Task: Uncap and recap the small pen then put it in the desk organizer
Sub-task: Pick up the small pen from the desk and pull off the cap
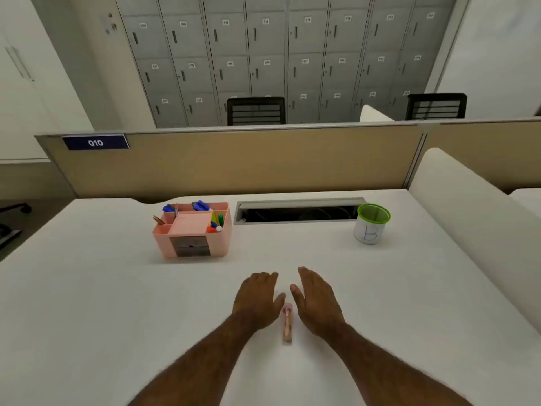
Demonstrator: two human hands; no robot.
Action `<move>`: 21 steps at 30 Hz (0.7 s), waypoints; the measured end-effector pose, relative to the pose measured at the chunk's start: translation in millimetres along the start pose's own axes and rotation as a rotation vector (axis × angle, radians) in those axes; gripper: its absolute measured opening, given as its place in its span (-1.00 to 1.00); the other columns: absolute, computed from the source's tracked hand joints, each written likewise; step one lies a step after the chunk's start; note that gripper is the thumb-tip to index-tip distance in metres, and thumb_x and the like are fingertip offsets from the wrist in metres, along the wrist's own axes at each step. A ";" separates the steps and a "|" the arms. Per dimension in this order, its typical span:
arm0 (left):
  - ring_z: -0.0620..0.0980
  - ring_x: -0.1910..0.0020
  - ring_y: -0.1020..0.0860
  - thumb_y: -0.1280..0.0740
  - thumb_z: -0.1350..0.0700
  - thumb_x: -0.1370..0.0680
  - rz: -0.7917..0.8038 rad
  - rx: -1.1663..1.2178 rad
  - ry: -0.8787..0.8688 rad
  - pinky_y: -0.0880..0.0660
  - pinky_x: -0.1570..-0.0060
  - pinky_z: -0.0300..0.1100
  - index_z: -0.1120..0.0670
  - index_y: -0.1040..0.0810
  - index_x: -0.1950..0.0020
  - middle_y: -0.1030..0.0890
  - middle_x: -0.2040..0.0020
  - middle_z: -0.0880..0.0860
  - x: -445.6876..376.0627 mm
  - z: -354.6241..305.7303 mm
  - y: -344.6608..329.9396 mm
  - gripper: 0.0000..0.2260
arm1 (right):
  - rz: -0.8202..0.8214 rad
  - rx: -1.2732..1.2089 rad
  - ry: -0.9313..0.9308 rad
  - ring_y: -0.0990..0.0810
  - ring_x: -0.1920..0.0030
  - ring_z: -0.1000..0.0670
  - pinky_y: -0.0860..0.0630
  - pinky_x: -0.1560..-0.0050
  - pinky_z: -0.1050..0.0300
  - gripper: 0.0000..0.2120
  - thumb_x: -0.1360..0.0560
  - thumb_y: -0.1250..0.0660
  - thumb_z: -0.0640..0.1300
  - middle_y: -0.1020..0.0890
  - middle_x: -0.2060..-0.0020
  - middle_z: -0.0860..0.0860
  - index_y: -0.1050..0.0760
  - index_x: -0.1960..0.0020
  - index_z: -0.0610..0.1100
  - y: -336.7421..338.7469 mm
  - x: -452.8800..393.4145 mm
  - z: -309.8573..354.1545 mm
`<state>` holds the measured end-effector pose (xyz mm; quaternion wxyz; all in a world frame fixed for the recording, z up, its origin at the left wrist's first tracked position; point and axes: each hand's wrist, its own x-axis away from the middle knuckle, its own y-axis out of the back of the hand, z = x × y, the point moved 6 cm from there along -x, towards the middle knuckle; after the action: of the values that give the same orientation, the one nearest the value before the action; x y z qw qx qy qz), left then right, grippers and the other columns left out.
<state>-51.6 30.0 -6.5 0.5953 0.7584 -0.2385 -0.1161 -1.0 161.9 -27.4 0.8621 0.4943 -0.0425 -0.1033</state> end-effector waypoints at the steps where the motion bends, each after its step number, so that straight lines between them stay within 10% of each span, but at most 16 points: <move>1: 0.06 -0.49 -0.31 -0.09 -0.18 -0.60 0.022 0.013 -0.017 -0.20 -0.45 -0.04 0.02 -0.23 -0.54 -0.37 -0.52 0.03 3.8 -1.7 -5.8 -0.46 | 0.011 -0.024 -0.013 -0.15 -0.55 0.00 -0.02 -0.52 0.13 0.00 -0.32 0.46 0.46 -0.21 -0.55 0.00 -0.08 -0.56 -0.05 -4.9 3.3 -3.6; 7: 0.10 -0.31 -0.49 -0.08 -0.13 -0.61 0.076 0.200 0.023 -0.42 -0.25 -0.05 0.04 -0.39 -0.43 -0.49 -0.35 0.10 19.9 -13.7 -28.4 -0.54 | 0.007 -0.134 -0.071 -0.28 -0.48 0.01 -0.18 -0.48 0.13 -0.50 -0.63 0.01 0.11 -0.36 -0.48 -0.01 -0.23 -0.50 -0.08 -21.9 19.6 -14.2; 15: 0.13 0.03 -0.61 -0.22 0.04 -0.54 0.008 0.455 0.083 -0.40 0.13 -0.19 0.17 -0.57 0.00 -0.63 0.03 0.16 14.6 -14.2 -33.1 -0.77 | -0.107 -0.350 -0.159 -0.42 -0.39 -0.01 -0.27 -0.39 0.17 -0.50 -0.60 -0.06 0.13 -0.49 -0.37 -0.01 -0.37 -0.42 -0.12 -23.1 40.7 -14.1; 21: -0.05 0.06 -0.64 -0.42 0.06 -0.48 -0.112 1.033 0.313 -0.57 0.01 -0.23 0.04 -0.63 -0.06 -0.68 0.07 -0.06 23.5 8.0 -26.2 -0.82 | -0.016 -0.554 -0.215 -0.67 0.21 -0.06 -0.61 0.09 -0.08 -0.59 -0.59 -0.11 0.16 -0.69 0.24 0.00 -0.52 0.07 -0.15 -13.2 45.0 4.3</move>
<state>-29.2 16.1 -31.2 0.1663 0.9721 -0.1323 0.0991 40.3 141.9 -37.8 0.9539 0.2266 -0.0998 -0.1698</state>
